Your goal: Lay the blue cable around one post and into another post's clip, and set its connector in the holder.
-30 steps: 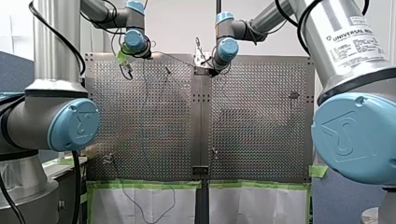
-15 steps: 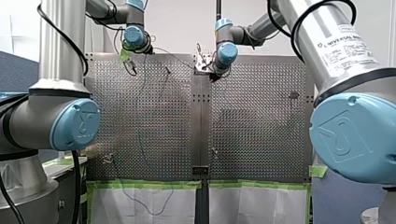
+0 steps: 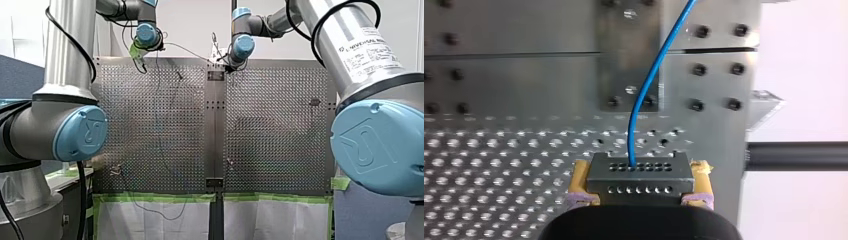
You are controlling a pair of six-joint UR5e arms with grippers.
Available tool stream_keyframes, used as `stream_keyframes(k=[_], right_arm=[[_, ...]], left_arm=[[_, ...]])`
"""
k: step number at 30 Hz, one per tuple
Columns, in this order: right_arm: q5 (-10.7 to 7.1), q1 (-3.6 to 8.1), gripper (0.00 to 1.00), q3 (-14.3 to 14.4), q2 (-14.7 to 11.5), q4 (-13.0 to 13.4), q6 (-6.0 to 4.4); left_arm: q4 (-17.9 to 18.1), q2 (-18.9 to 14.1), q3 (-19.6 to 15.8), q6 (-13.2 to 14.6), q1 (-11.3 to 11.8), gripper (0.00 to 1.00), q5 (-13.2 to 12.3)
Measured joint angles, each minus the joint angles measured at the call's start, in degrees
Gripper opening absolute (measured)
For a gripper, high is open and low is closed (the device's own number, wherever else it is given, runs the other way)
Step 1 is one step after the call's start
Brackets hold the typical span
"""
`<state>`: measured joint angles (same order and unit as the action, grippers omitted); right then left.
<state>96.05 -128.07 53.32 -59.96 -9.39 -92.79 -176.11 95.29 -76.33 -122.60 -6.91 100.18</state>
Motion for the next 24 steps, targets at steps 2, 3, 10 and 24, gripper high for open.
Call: stream_keyframes(k=[2, 3, 10, 24], right_arm=[[0.06, 0.10, 0.00, -0.9, 0.0, -0.4, 0.13], [0.11, 0.16, 0.00, -1.5, 0.0, -0.7, 0.26], [1.07, 0.46, 0.00, -5.0, 0.2, -3.5, 1.65], [1.38, 0.55, 0.00, -12.0, 0.4, -6.7, 2.87]], left_arm=[[0.5, 0.0, 0.9, 0.5, -0.1, 1.00, 0.1], [0.7, 0.0, 1.0, 0.6, -0.2, 1.00, 0.1], [3.0, 0.0, -1.0, 1.7, -0.5, 1.00, -0.1], [7.5, 0.0, -7.7, 2.8, -1.0, 1.00, 0.5]])
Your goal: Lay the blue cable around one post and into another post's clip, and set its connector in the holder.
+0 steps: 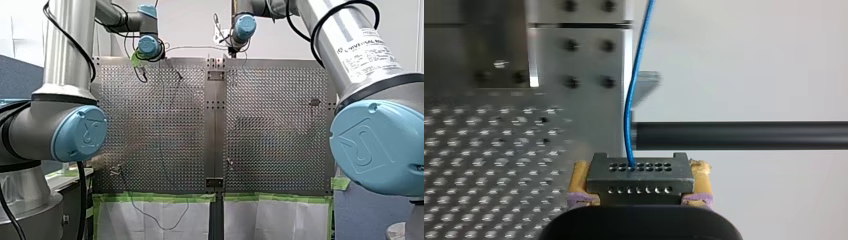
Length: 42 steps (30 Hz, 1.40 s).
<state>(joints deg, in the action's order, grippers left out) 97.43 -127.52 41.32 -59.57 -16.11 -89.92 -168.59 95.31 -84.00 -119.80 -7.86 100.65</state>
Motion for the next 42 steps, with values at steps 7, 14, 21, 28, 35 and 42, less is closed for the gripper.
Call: stream_keyframes(k=[7, 14, 21, 28, 35, 42], right_arm=[[0.35, -0.01, 0.00, -3.4, 0.0, 0.1, 0.65], [0.92, 0.30, 0.00, -4.0, 0.0, 2.8, 1.05], [1.88, 0.56, 0.00, -0.8, 0.0, 6.0, 1.18], [2.26, 0.57, 0.00, 2.3, 0.1, 7.6, 1.29], [2.77, 0.98, 0.00, 5.2, 0.1, 9.8, 1.01], [4.53, 2.06, 0.00, 8.5, 0.1, 13.1, -1.06]], left_arm=[[1.9, 0.4, -3.7, 0.2, 0.0, 1.00, 0.5], [3.2, 2.9, -7.2, 1.9, -0.4, 1.00, 0.0], [4.2, 4.7, -7.7, 2.7, -0.5, 1.00, -0.4], [5.3, 6.6, -7.7, 2.8, -0.4, 1.00, -1.2], [5.7, 7.3, -7.6, 3.1, -0.2, 1.00, -1.2], [6.0, 7.4, -7.7, 3.0, -0.1, 1.00, -1.2]])
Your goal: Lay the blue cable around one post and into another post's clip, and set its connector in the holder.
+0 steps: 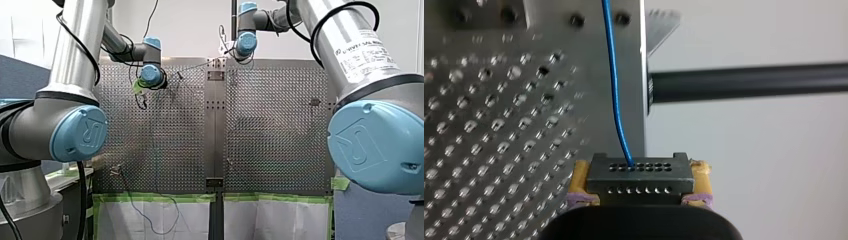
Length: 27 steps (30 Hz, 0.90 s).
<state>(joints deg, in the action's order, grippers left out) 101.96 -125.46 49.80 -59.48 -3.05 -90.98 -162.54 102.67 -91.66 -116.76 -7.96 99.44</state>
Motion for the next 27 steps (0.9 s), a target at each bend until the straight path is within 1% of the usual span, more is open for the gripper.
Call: stream_keyframes(k=[3, 5, 7, 9, 12, 15, 18, 21, 27], right_arm=[[0.79, 0.67, 0.00, 1.3, 0.0, 1.3, -0.57], [1.36, 1.14, 0.00, 2.2, 0.0, 2.2, -0.73], [2.09, 1.69, 0.00, 3.2, 0.0, 3.2, -0.91], [3.00, 2.20, 0.00, 4.3, 0.0, 4.3, -1.31], [3.84, 2.63, 0.00, 5.8, 0.0, 5.8, -1.80], [4.19, 2.94, 0.00, 7.2, 0.0, 7.2, -2.15], [4.45, 3.81, 0.00, 8.6, 0.0, 8.6, -3.03], [4.57, 4.48, 0.00, 10.0, 0.0, 10.1, -3.56], [4.74, 5.15, 0.00, 13.0, 0.0, 13.0, -3.85]], left_arm=[[0.0, 0.0, 0.0, 0.1, 0.0, 1.00, 0.1], [0.0, 0.0, 0.0, 0.1, -0.1, 1.00, 0.0], [0.0, 0.0, 0.0, 0.1, -0.1, 1.00, 0.0], [0.0, 0.0, 0.0, 0.1, -0.2, 1.00, -0.1], [0.0, 0.0, 0.0, 0.1, -0.3, 1.00, -0.1], [0.0, 0.0, 0.0, 0.1, -0.4, 1.00, -0.2], [0.0, 0.0, 0.0, 0.1, -0.4, 1.00, -0.2], [-0.1, 0.0, 0.0, 0.1, -0.5, 1.00, -0.2], [0.0, 0.0, 0.0, 0.1, -0.6, 1.00, -0.2]])
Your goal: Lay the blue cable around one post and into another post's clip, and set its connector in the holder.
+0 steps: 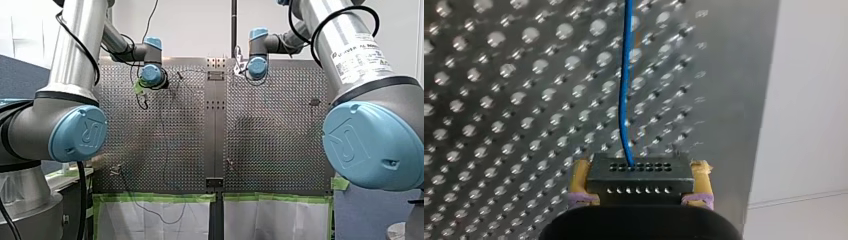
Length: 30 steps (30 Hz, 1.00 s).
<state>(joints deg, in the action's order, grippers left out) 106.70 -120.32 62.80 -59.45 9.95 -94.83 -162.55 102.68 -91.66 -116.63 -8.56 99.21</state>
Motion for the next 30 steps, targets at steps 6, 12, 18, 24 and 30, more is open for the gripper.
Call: stream_keyframes(k=[6, 12, 18, 24, 30], right_arm=[[0.96, 0.59, 0.00, 3.0, 0.0, 3.0, -0.02], [1.60, 1.35, 0.00, 5.8, 1.0, 5.8, -0.09], [2.06, 1.38, 0.00, 9.3, 4.3, 9.3, -1.21], [2.32, 1.02, 0.00, 12.3, 7.3, 12.3, -1.75], [3.84, 0.50, 0.00, 15.1, 10.0, 15.1, -3.28]], left_arm=[[0.0, 0.0, 0.0, 0.0, 0.0, 1.00, 0.0], [0.0, 0.0, 0.0, -0.1, 0.0, 1.00, -0.1], [-0.1, 0.0, 0.0, -0.3, 0.0, 1.00, -0.2], [-0.1, 0.0, 0.0, -0.5, 0.0, 1.00, -0.2], [-0.1, 0.0, 0.0, -0.6, 0.0, 1.00, -0.2]])
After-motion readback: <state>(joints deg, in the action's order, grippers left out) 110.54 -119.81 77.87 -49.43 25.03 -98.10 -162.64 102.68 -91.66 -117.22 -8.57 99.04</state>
